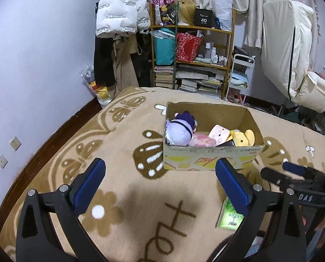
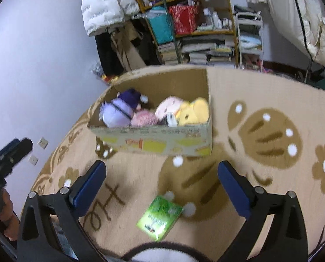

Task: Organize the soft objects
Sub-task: 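Lower the right gripper onto the green tissue pack on the rug and close it, then lift the green tissue pack with the right gripper and drop it into the box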

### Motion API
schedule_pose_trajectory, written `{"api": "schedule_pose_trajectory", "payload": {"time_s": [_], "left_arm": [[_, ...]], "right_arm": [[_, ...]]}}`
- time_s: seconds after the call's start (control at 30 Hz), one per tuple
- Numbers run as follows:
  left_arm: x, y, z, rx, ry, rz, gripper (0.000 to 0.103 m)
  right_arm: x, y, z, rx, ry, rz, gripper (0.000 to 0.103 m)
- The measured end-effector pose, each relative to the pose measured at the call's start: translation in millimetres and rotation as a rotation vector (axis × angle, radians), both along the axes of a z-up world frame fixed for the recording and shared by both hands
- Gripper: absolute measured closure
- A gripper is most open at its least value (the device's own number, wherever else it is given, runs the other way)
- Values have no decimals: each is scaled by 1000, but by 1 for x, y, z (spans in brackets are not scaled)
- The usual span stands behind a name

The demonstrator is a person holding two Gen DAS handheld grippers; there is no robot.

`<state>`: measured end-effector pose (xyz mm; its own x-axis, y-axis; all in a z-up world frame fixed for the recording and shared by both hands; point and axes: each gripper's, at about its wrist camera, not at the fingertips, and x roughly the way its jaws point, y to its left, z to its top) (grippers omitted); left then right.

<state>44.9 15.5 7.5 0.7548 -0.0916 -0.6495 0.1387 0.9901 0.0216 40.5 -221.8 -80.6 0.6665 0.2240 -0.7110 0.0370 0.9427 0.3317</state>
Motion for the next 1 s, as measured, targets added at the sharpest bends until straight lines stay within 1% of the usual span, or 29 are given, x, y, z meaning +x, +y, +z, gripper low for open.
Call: {"api": "schedule_pose_trajectory", "payload": {"time_s": [0.27, 0.5, 0.7, 0.73, 0.8, 0.83, 0.87, 0.9, 0.93, 1.0], "left_arm": [[-4, 2, 1, 5, -10, -1, 3], [1, -1, -3, 9, 4, -14, 3], [4, -3, -7, 13, 15, -19, 3], [4, -2, -8, 14, 15, -17, 3], [5, -3, -8, 17, 16, -16, 3], [5, -3, -9, 19, 17, -16, 3], [5, -3, -9, 21, 17, -16, 3], [5, -4, -10, 22, 18, -18, 3], [6, -4, -10, 22, 19, -20, 3], [6, -4, -11, 28, 19, -22, 3]], "right_arm": [[2, 19, -34, 8, 131, 39, 0], [13, 33, -65, -10, 247, 71, 1], [23, 38, -88, -13, 323, 79, 3], [25, 39, -93, -14, 342, 80, 4], [28, 41, -101, -15, 385, 86, 12], [29, 42, -107, -18, 412, 91, 14], [30, 43, -111, -23, 430, 93, 18], [31, 45, -117, -30, 455, 98, 25], [32, 46, -120, -37, 472, 99, 27], [32, 48, -122, -57, 477, 96, 32]]}}
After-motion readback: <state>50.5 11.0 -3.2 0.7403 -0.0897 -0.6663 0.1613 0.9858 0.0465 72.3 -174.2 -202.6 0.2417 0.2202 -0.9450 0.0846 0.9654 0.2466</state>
